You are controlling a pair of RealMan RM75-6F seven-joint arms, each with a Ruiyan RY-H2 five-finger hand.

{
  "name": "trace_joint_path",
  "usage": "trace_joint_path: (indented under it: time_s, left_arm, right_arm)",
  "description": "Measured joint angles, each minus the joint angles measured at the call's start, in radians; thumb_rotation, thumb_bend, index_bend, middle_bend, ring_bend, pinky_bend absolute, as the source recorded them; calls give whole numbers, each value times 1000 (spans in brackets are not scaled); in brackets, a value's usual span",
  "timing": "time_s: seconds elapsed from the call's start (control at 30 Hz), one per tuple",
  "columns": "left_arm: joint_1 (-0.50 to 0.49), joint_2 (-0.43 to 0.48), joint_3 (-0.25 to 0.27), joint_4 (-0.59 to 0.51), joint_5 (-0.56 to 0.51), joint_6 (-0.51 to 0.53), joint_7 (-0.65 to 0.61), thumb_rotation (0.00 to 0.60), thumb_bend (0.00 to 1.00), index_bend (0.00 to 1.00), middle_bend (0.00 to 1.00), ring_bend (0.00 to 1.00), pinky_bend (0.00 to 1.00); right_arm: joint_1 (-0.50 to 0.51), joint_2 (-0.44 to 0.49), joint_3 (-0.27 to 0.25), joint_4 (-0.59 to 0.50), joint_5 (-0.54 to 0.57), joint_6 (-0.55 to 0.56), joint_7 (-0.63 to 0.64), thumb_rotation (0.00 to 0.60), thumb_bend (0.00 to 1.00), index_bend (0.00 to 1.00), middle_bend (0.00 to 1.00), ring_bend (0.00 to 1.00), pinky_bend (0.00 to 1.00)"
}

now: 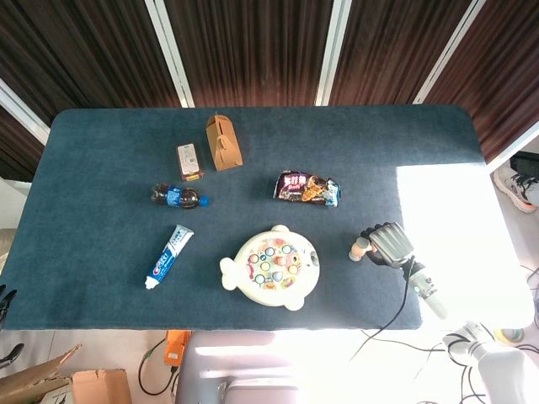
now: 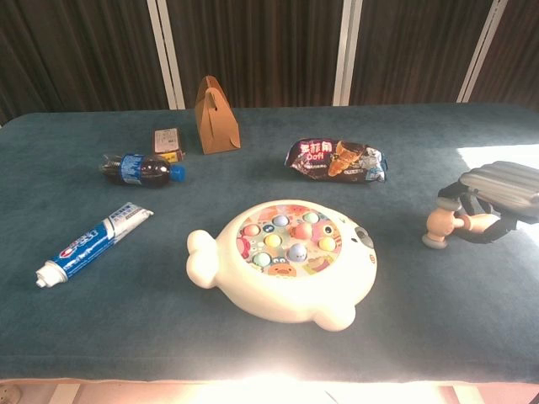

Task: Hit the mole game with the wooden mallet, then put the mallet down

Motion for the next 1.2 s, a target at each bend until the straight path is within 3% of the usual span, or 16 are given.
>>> trace_joint_path:
  time_s: [0.43, 0.7, 0.9, 1.2]
  left_arm:
    - [1, -1, 3, 11, 8, -2, -21, 600, 210, 0, 0, 0, 69]
    - [1, 1, 3, 9, 12, 1, -25, 600, 216, 0, 0, 0, 69]
    - [0, -2, 4, 15, 14, -2, -32, 600, 215, 0, 0, 0, 69]
    - [6, -13, 3, 52, 7, -4, -76, 600, 215, 0, 0, 0, 69]
  right_arm:
    - [-8, -7, 27, 32, 6, 93, 7, 600, 463, 1000, 685, 568, 590]
    - [15, 19, 55, -43, 9, 141, -39, 600, 465, 1000, 686, 568, 590]
    - [57, 66, 83, -215, 2, 157, -159, 600, 467, 1000, 686, 568, 594]
    - [135, 144, 138, -610, 8, 96, -502, 600, 468, 1000, 686, 568, 594]
